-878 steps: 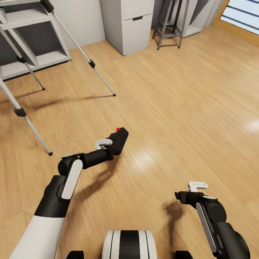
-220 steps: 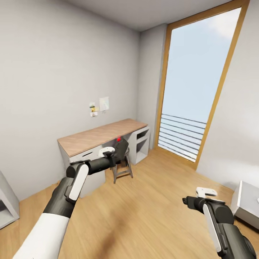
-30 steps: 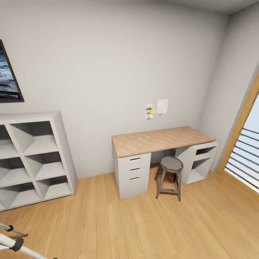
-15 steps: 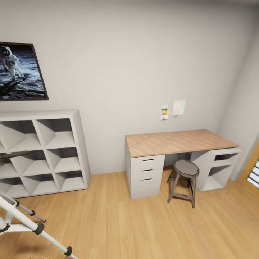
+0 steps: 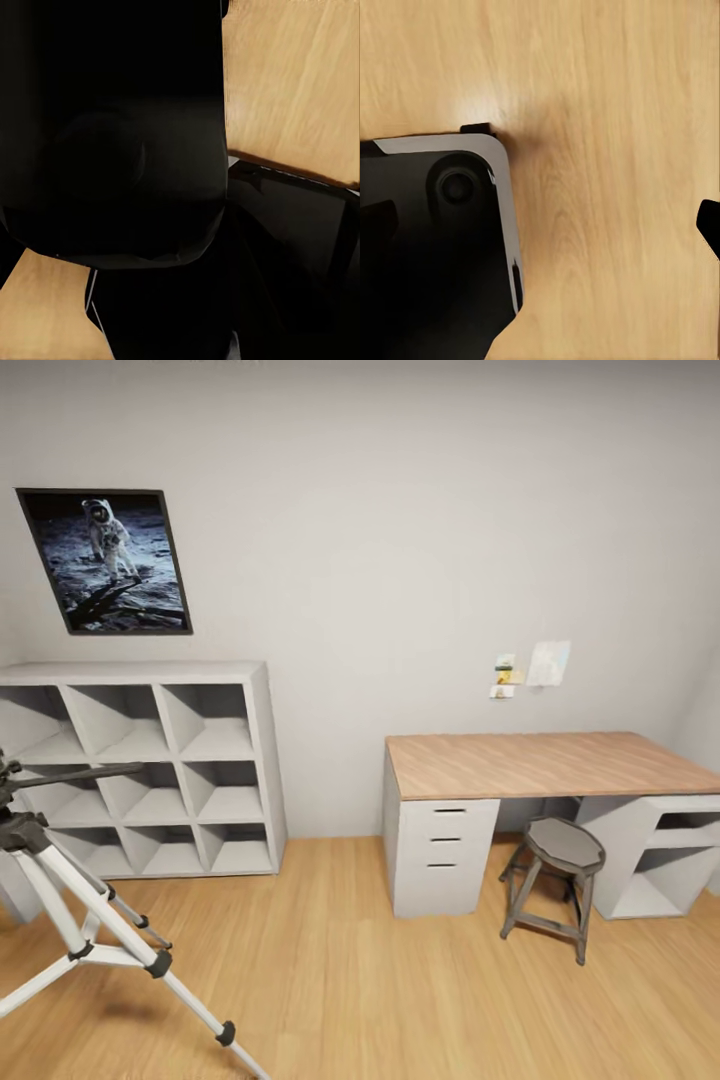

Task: Attach the digital camera to the camera tripod in the bedroom.

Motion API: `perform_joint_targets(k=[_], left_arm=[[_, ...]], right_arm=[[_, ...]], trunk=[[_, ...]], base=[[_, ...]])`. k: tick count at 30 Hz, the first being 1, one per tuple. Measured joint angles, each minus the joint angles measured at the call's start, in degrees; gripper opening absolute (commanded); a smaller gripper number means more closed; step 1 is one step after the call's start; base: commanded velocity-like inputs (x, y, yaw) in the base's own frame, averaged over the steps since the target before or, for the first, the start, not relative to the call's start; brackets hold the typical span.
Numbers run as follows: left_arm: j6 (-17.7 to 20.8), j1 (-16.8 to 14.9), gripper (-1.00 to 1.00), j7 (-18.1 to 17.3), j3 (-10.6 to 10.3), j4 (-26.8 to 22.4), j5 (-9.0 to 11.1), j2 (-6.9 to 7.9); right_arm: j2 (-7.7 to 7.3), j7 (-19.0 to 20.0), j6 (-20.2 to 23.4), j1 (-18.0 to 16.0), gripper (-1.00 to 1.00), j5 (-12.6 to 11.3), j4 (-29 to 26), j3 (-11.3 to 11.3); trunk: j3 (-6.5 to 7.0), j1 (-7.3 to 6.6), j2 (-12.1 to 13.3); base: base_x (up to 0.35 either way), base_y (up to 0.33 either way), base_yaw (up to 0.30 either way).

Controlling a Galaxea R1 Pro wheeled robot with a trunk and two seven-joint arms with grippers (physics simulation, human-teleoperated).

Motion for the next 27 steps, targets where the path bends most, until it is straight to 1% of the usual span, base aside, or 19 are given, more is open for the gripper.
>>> perform_joint_targets(k=[27], left_arm=[[0.0, 0.0, -1.0, 0.0, 0.1, 0.0, 0.0, 0.06]], right_arm=[[-0.09, -0.1, -0.1, 0.0, 1.0, 0.0, 0.0, 0.0]], trunk=[[0.0, 0.0, 0.0]], base=[[0.0, 0.0, 0.27]])
